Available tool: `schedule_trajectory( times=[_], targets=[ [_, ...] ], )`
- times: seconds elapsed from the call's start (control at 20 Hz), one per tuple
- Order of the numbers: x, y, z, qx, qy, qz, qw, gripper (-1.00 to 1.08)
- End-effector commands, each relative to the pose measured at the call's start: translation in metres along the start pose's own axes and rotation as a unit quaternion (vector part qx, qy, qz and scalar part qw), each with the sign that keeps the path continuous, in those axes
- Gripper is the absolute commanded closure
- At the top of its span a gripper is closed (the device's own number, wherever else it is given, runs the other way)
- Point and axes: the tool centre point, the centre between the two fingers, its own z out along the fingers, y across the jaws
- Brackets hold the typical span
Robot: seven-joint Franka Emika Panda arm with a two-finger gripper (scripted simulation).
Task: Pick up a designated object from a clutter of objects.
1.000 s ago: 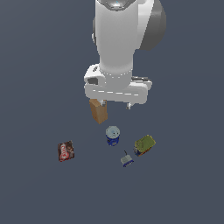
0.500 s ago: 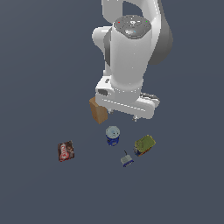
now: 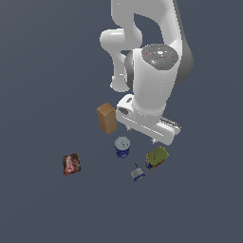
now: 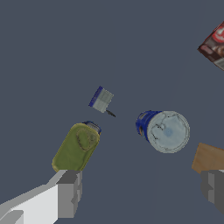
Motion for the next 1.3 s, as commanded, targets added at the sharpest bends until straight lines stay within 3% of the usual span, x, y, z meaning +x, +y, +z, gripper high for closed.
schedule_trajectory(
  times=[0.0,0.45,1.25],
  targets=[
    [-0.001,-0.009,0.01,0.0,0.001,0.026,0.9997,-0.92],
    [-0.007,-0.04,0.047,0.0,0.005,0.116,0.9932,-0.92],
    [-0.022,-0.08,0.102,0.003,0.008,0.241,0.9706,-0.92]
  ],
)
